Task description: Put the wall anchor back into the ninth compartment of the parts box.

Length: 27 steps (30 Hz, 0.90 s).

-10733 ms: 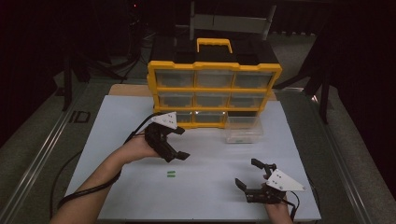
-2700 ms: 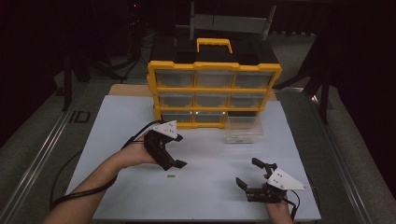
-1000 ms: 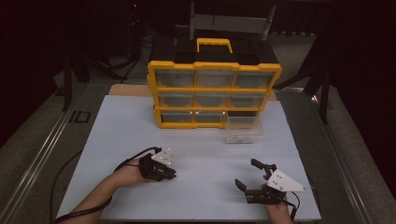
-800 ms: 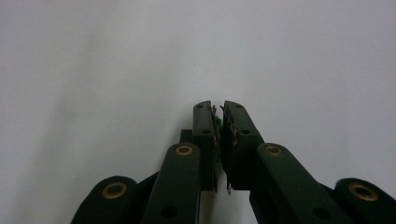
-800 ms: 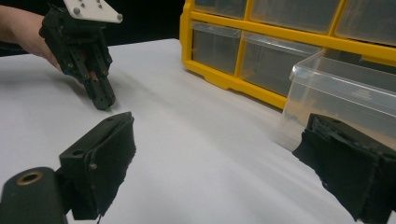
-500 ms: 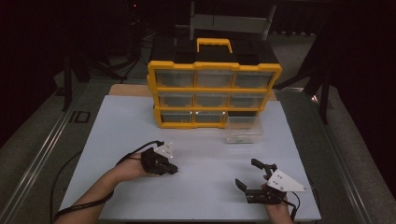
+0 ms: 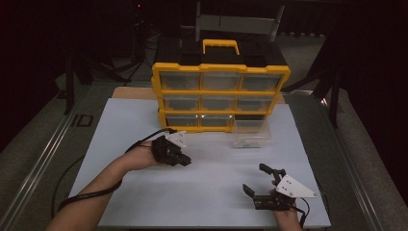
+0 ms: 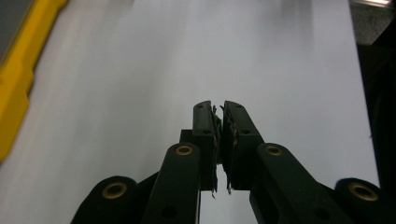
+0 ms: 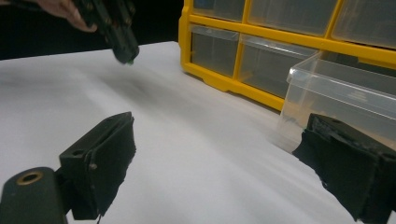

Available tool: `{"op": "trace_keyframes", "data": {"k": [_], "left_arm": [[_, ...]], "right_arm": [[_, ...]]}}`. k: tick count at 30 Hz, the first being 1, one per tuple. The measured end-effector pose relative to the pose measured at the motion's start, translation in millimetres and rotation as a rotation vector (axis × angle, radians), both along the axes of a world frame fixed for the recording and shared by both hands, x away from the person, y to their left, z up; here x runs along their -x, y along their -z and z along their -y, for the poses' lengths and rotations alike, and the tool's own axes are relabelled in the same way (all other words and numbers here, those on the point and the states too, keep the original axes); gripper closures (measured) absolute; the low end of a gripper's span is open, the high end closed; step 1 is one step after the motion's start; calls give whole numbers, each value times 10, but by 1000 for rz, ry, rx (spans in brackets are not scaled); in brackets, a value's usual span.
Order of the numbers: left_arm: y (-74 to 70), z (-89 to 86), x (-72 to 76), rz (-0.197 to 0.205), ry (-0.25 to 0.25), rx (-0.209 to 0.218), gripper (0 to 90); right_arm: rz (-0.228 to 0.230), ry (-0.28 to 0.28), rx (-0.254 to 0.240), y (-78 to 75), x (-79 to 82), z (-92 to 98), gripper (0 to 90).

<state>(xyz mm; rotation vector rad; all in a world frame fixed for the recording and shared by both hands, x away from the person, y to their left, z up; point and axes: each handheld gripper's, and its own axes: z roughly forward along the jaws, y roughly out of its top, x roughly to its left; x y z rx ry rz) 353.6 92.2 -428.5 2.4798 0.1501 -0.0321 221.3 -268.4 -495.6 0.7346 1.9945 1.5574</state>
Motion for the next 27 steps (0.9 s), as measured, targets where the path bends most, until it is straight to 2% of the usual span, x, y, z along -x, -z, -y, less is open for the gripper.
{"op": "trace_keyframes", "data": {"k": [7, 12, 15, 27], "left_arm": [[-253, 117, -84, 22, 26, 33, 850], [-419, 229, -132, 38, 46, 33, 851], [-505, 311, -167, 49, 54, 29, 850], [-808, 626, -321, 77, 83, 62, 850]], "right_arm": [[2, 3, -2, -2, 1, 5, 98], [2, 3, -5, -4, 2, 7, 98], [2, 2, -3, -3, 2, 4, 98], [9, 0, -2, -7, 6, 7, 98]]}}
